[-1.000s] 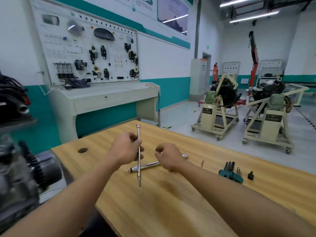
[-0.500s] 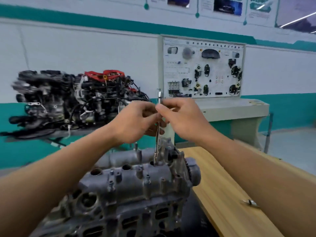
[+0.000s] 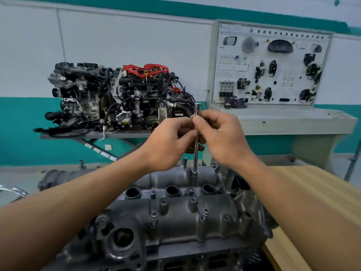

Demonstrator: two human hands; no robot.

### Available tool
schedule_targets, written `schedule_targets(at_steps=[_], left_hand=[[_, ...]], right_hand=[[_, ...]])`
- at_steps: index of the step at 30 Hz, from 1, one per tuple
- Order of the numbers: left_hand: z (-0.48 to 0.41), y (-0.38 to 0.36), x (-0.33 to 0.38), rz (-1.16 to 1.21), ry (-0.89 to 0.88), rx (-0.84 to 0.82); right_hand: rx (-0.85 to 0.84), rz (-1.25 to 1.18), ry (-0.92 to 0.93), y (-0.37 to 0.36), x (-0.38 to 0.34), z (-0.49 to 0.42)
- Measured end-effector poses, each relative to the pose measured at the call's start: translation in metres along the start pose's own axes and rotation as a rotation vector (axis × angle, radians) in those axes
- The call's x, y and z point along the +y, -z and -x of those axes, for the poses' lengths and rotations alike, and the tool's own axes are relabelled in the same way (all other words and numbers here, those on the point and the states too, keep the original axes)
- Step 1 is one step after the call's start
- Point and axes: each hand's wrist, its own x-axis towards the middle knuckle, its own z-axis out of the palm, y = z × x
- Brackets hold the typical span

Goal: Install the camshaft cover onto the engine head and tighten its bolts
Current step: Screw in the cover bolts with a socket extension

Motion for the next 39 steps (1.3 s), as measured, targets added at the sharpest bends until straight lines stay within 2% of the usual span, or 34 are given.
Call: schedule_targets(at_steps=[8, 13, 18, 24, 27, 31, 36, 39], left_hand=[[0.003, -0.002, -0.012, 0.118, -0.005, -0.017], [0.003, 0.000, -0.012, 0.099, -0.073, 0.006], [0.002, -0.001, -0.013, 0.118, -0.065, -0.014], [0.005, -0.001, -0.017, 0.080, -0.047, 0.018], [0.007, 0.000, -0.018, 0.071, -0.038, 0.021], [0.008, 0.000, -0.017, 0.083, -0.037, 0.041], [0.009, 0.000, -0.021, 0.098, 0.036, 0.079], [0.009, -0.003, -0.025, 0.061, 0.067, 0.045]], right_hand=[[-0.058, -0.052, -0.008, 0.001, 0.002, 0.004], [-0.043, -0.083, -0.005, -0.002, 0.001, 0.002], [-0.069, -0.084, -0.017, 0.000, 0.003, 0.003], [-0.093, -0.192, -0.111, 0.004, 0.001, 0.003], [-0.167, -0.244, -0.231, 0.006, 0.002, 0.000], [-0.249, -0.258, -0.234, 0.007, 0.002, -0.002], [-0.176, -0.256, -0.170, 0.007, 0.003, -0.001], [-0.106, -0.249, -0.138, 0.009, 0.005, 0.001]])
